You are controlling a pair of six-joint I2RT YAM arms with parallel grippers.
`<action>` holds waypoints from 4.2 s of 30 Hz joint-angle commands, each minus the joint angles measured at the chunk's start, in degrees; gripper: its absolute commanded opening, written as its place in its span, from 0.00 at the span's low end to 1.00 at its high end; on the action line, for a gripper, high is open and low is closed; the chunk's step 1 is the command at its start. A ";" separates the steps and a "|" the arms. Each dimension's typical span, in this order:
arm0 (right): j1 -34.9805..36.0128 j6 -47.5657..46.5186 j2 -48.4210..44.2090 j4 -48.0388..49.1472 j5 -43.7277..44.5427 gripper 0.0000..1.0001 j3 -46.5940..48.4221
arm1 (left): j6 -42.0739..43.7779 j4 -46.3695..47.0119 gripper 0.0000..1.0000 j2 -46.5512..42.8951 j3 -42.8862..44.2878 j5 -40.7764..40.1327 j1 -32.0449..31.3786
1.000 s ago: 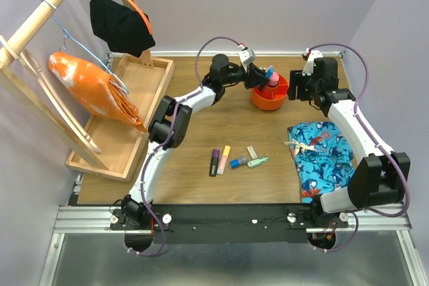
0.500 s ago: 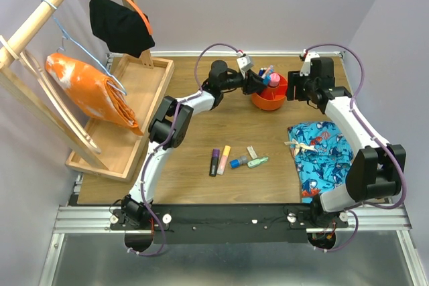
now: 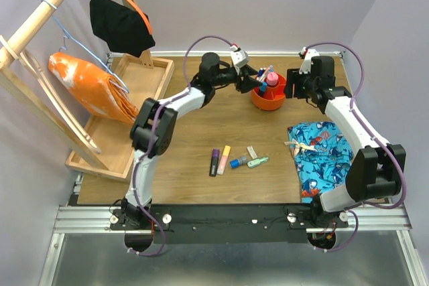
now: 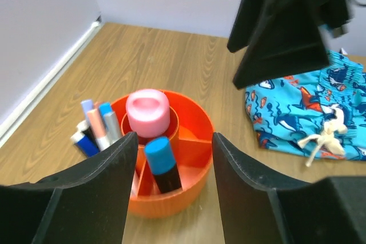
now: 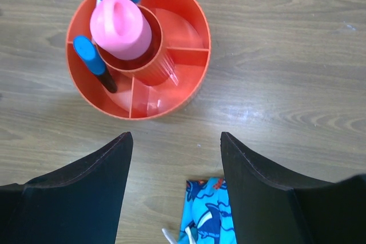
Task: Sort the stationery into containers
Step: Pick up the pen from the center of the board, then place the pen in the storage box.
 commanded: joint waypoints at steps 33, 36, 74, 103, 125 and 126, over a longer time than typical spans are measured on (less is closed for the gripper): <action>-0.24 8.16 2.71 4.72 -7.13 0.71 -1.60 | -2.78 -83.35 0.61 -27.98 -25.72 -31.29 -9.44; -0.24 8.34 2.18 4.98 -7.39 0.71 -2.21 | -2.69 -83.26 0.61 -25.70 -24.41 -30.93 -9.44; -0.24 7.64 2.18 6.39 -8.10 0.71 -6.00 | -6.38 -87.39 0.43 -13.04 -23.35 -40.42 -12.78; -0.24 5.79 3.24 4.72 -3.97 0.71 1.39 | 11.13 -66.19 0.00 -8.28 21.70 -11.34 -4.00; -0.24 3.60 -0.46 4.72 0.52 0.72 -2.04 | -4.36 -8.29 0.00 -1.00 6.54 -7.20 -5.23; -0.24 3.60 -0.28 4.80 0.52 0.72 -1.69 | -4.10 -8.47 0.00 -0.38 6.54 -7.55 -5.23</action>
